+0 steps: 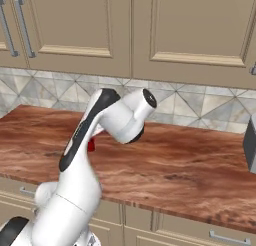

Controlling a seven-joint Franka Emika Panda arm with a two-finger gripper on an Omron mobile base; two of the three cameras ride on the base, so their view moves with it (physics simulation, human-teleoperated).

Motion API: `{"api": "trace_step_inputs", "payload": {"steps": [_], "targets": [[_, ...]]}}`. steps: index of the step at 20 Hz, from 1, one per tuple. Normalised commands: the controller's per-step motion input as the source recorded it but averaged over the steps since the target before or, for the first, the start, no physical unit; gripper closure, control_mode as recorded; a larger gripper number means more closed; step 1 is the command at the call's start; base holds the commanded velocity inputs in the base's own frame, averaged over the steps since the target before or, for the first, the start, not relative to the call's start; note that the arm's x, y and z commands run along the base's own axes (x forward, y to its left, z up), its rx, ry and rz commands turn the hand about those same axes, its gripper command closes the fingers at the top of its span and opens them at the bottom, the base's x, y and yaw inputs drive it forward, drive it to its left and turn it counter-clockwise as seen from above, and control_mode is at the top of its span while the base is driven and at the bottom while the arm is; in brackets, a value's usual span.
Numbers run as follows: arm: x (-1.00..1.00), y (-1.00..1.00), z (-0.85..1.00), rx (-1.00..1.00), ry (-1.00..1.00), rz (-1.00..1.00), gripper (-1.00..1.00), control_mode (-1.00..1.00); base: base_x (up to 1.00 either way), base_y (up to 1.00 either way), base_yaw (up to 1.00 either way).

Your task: Place the mustard and ketchup from the counter to the top shelf of the fridge. If the existing items in the fridge are on the top shelf, move them to other shelves.

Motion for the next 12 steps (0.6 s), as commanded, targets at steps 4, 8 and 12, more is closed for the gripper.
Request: {"api": "trace_step_inputs", "payload": {"steps": [4, 8, 12], "targets": [[0.87, 0.0, -0.68, 0.2, -0.01, 0.41, -1.0, -1.0, 0.0, 0.0, 0.0], [0.55, 0.06, -0.47, 0.18, 0.0, 0.19, -1.0, -1.0, 0.0, 0.0, 0.0], [0.43, 0.32, -0.41, 0.09, 0.0, 0.0, -1.0, -1.0, 0.0, 0.0, 0.0]]}}
